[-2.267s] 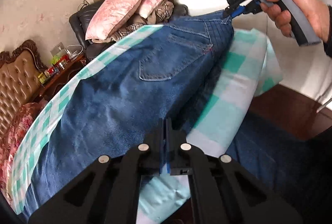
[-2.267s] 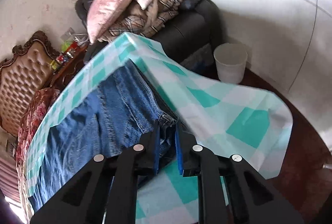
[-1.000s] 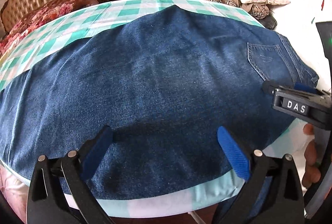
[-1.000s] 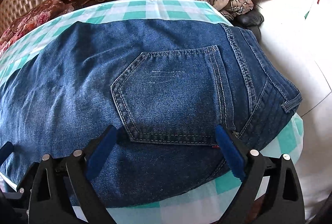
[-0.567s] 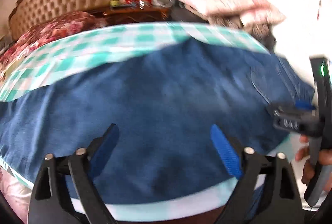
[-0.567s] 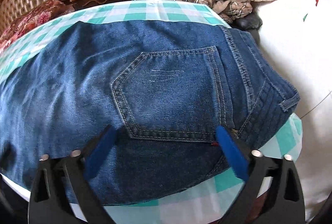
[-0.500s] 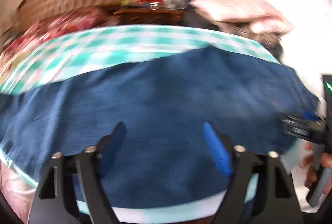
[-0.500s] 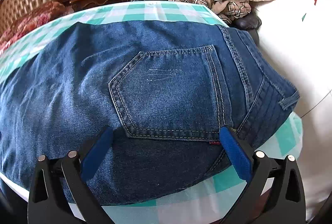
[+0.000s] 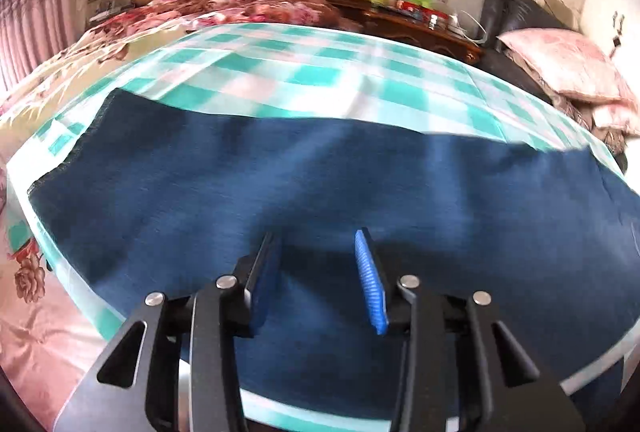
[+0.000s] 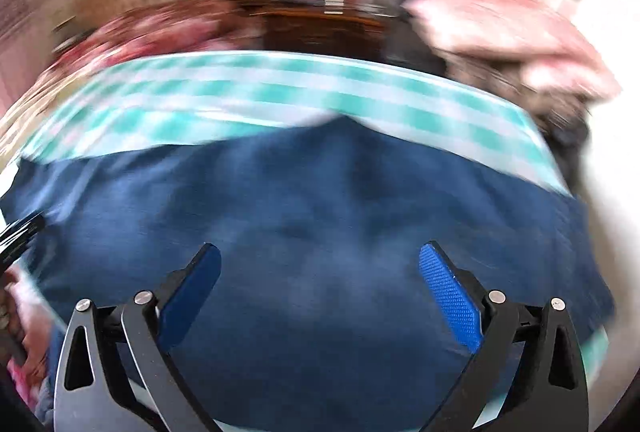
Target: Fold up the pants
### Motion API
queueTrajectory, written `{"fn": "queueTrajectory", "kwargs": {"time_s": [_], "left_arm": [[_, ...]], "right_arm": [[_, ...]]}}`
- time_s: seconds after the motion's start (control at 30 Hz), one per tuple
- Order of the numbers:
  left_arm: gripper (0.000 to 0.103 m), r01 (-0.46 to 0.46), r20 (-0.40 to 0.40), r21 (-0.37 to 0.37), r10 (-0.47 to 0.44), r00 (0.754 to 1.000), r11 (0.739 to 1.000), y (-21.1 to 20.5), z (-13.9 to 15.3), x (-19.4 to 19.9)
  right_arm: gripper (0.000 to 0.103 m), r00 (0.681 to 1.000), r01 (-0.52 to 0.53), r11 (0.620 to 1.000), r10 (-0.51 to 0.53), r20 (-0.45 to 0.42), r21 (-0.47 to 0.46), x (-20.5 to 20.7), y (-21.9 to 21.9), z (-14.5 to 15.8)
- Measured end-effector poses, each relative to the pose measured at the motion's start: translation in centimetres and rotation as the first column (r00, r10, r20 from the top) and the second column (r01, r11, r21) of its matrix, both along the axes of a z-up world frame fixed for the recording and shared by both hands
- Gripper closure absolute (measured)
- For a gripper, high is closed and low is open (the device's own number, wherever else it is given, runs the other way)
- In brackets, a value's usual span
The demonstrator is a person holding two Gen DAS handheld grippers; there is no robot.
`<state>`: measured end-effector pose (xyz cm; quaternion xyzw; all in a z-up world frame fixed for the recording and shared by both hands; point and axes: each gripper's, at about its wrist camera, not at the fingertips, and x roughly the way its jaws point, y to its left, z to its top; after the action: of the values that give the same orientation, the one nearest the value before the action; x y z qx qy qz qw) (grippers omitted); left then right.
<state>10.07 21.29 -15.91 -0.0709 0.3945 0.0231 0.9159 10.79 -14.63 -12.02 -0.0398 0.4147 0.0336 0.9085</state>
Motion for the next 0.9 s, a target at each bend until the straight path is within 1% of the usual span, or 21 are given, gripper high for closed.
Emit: {"fn": "queueTrajectory", "kwargs": {"time_s": [0.03,0.07,0.1,0.13,0.2,0.23,0.27,0.3,0.33,0.37,0.4,0.47,0.53,0.6,0.63,0.67,0.7,0.73,0.8,0.87,0.9], "left_arm": [[0.065,-0.010,0.000,0.000,0.010,1.000,1.000,1.2,0.0,0.2],[0.064,-0.042,-0.010,0.034,0.042,0.999,0.999,2.0,-0.1,0.4],[0.059,-0.099,-0.021,0.082,0.101,0.995,0.992,3.5,-0.2,0.8],[0.058,-0.146,-0.021,0.079,0.148,0.989,0.986,5.4,-0.2,0.9],[0.062,-0.211,-0.010,0.042,0.211,0.977,0.977,8.7,-0.3,0.8],[0.062,-0.240,-0.011,0.052,0.241,0.971,0.969,9.7,-0.1,0.9],[0.063,-0.282,-0.014,0.098,0.285,0.958,0.954,10.5,0.2,1.0],[0.063,-0.308,0.015,0.126,0.309,0.951,0.943,11.2,1.0,1.0],[0.063,-0.282,0.047,0.103,0.278,0.959,0.954,11.2,1.8,1.0],[0.063,-0.219,0.084,0.076,0.213,0.974,0.973,10.8,2.9,1.1],[0.063,-0.173,0.097,0.079,0.166,0.981,0.982,10.1,3.3,1.4],[0.061,0.011,0.108,0.115,-0.024,0.994,0.993,6.6,4.2,2.6],[0.061,0.137,0.090,0.136,-0.150,0.985,0.981,3.7,4.2,3.9],[0.061,0.267,0.033,0.125,-0.273,0.961,0.956,0.6,3.4,5.4],[0.061,0.304,0.004,0.118,-0.307,0.952,0.945,-0.2,2.8,6.2],[0.061,0.329,-0.029,0.127,-0.328,0.944,0.936,-1.0,2.0,7.1],[0.059,0.354,-0.082,0.151,-0.345,0.935,0.923,-1.7,1.0,7.8],[0.056,0.362,-0.110,0.176,-0.347,0.931,0.915,-1.7,0.3,8.6],[0.041,0.311,-0.116,0.187,-0.294,0.949,0.932,-0.4,0.2,9.1],[0.039,0.258,-0.124,0.199,-0.237,0.964,0.946,1.4,0.0,9.7],[0.036,0.239,-0.126,0.185,-0.218,0.968,0.953,2.8,0.0,9.9]], "right_arm": [[0.016,0.998,-0.057,0.998,0.057,-0.013,0.007,1.3,2.5,-0.2],[0.021,0.996,-0.088,0.996,0.089,-0.023,0.012,2.1,4.0,-0.4],[0.025,0.991,-0.130,0.991,0.131,-0.038,0.024,3.3,6.0,-0.7],[0.027,0.987,-0.151,0.988,0.153,-0.045,0.030,4.1,7.3,-0.9],[0.031,0.978,-0.194,0.979,0.198,-0.066,0.058,6.2,10.4,-1.5],[0.032,0.971,-0.219,0.972,0.225,-0.075,0.085,7.4,12.0,-2.0],[0.034,0.970,-0.225,0.971,0.231,-0.079,0.087,7.9,12.9,-2.2],[0.035,0.969,-0.227,0.971,0.232,-0.079,0.074,8.8,14.1,-2.7],[0.035,0.969,-0.229,0.971,0.233,-0.076,0.063,9.5,15.1,-3.2],[0.035,0.970,-0.227,0.972,0.231,-0.080,0.054,10.1,15.7,-3.6],[0.036,0.971,-0.222,0.974,0.225,-0.086,0.044,10.6,16.1,-4.1],[0.037,0.975,-0.204,0.979,0.206,-0.085,0.030,11.7,16.7,-5.0],[0.037,0.979,-0.181,0.983,0.183,-0.090,0.027,12.0,16.6,-5.7],[0.031,0.983,-0.164,0.986,0.165,-0.074,0.025,12.0,16.6,-6.0],[0.029,0.985,-0.157,0.987,0.158,-0.069,0.019,12.0,16.6,-6.1],[0.024,0.987,-0.144,0.989,0.145,-0.066,0.017,12.1,16.4,-6.3],[0.022,0.988,-0.136,0.990,0.138,-0.069,0.025,12.2,16.3,-6.4],[0.022,0.988,-0.133,0.991,0.135,-0.073,0.034,12.3,16.1,-6.4],[0.020,0.989,-0.130,0.991,0.131,-0.068,0.023,12.2,16.2,-6.4],[0.018,0.990,-0.121,0.993,0.121,-0.068,0.014,12.3,16.3,-6.5],[0.017,0.991,-0.117,0.993,0.118,-0.070,0.016,12.4,16.2,-6.5]]}}
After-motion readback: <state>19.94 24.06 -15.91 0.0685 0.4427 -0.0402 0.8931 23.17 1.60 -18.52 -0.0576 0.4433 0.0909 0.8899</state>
